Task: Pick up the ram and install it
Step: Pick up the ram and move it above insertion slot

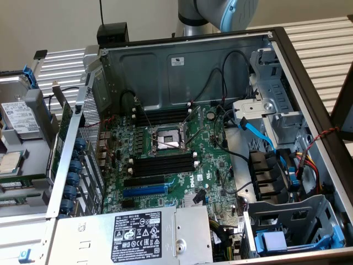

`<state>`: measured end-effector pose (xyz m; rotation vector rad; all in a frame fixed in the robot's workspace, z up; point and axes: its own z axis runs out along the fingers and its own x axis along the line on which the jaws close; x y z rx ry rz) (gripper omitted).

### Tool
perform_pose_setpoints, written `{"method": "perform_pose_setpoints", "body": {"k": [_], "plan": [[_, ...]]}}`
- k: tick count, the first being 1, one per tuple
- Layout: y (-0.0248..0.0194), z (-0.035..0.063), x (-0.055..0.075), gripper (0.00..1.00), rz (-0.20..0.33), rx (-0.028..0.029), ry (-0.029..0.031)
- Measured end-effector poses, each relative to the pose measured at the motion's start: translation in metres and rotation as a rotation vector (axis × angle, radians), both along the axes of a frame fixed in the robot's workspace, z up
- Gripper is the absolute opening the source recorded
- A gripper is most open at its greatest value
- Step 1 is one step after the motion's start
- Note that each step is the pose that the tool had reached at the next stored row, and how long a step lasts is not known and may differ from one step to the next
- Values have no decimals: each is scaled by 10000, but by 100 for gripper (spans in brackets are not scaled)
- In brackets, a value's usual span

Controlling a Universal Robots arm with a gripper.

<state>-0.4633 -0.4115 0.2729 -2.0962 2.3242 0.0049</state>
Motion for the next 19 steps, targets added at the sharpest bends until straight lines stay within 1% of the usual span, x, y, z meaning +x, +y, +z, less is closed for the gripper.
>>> {"method": "perform_pose_setpoints", "body": {"k": [1,2,3,5,6,9,11,15,19], "plan": [[-1,-18,0,36,0,0,9],[-3,-36,1,42,1,0,21],[-8,-52,1,42,2,1,35],[-32,-82,0,42,12,-1,64],[-50,-96,0,42,24,-1,68],[-127,-140,0,42,71,-1,78],[-157,-177,8,42,102,0,80],[-160,-249,50,42,180,-1,83],[-167,-322,68,42,411,-1,83]]}}
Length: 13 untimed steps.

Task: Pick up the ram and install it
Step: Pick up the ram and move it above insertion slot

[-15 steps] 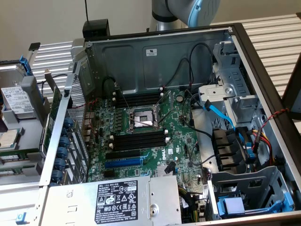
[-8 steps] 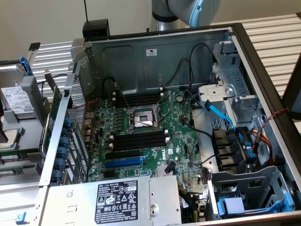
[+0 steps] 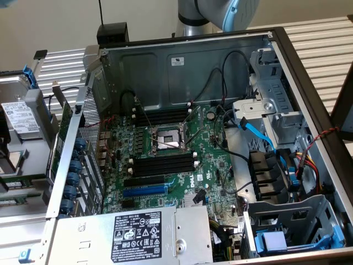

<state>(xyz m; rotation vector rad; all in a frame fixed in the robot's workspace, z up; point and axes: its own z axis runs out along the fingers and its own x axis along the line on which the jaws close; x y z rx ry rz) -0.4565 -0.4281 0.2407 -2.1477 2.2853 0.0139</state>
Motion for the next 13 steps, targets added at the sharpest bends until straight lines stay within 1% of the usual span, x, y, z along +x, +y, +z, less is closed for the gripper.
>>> {"method": "perform_pose_setpoints", "body": {"k": [3,5,8,9,13], "plan": [[-3,-48,1,42,277,1,-2],[-5,-67,1,42,368,1,-34],[-6,-104,2,42,394,0,-111],[-6,-122,2,42,394,0,-125],[-6,-193,1,42,394,-1,-127]]}}
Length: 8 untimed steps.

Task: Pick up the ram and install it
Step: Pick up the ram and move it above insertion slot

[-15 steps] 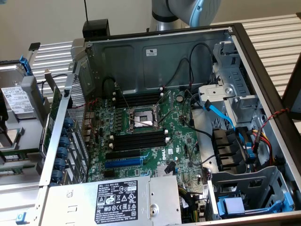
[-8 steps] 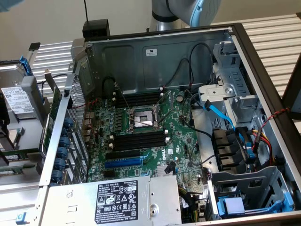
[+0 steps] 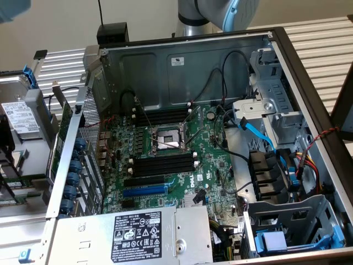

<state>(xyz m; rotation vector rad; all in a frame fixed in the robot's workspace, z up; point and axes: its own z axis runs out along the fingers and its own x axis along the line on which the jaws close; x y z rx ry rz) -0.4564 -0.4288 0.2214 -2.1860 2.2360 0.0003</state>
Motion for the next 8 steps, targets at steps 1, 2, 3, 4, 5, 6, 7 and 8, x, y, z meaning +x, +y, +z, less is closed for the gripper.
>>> {"method": "perform_pose_setpoints", "body": {"k": [1,2,3,4,5,6,7,8], "plan": [[0,-18,0,42,-1,0,0],[-1,-37,0,42,-2,0,0],[-2,-54,0,42,-1,-1,1],[-3,-73,0,42,-1,0,0],[-5,-91,0,42,0,1,0],[-7,-109,1,42,-1,0,0],[-12,-127,4,42,2,0,0],[-17,-145,9,42,1,0,1]]}}
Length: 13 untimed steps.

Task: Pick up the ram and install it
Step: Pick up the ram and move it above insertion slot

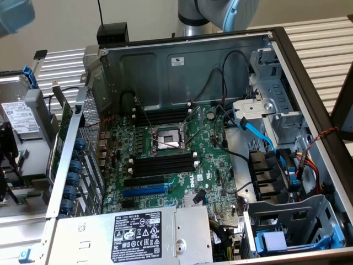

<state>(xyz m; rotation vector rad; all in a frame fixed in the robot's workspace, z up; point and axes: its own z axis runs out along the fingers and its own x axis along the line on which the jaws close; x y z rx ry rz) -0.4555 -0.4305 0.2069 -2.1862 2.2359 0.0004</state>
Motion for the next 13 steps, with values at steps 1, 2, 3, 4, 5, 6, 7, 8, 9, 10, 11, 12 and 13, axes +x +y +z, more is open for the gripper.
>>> {"method": "perform_pose_setpoints", "body": {"k": [1,2,3,4,5,6,7,8,9,10,11,12,13], "plan": [[-2,-17,5,42,-2,1,-1],[-2,-32,13,42,-1,2,-1],[-3,-44,24,42,-1,7,0],[-2,-57,26,42,-2,19,0],[-2,-69,26,42,-3,35,2],[-2,-76,25,42,-3,52,7],[-3,-81,26,42,-2,71,9],[-3,-81,26,42,-2,93,12],[-2,-81,26,42,-1,113,13],[-2,-82,26,42,-2,126,12],[-2,-83,26,42,-2,134,13],[-2,-83,25,42,-3,138,17],[-2,-83,24,42,-6,140,30]]}}
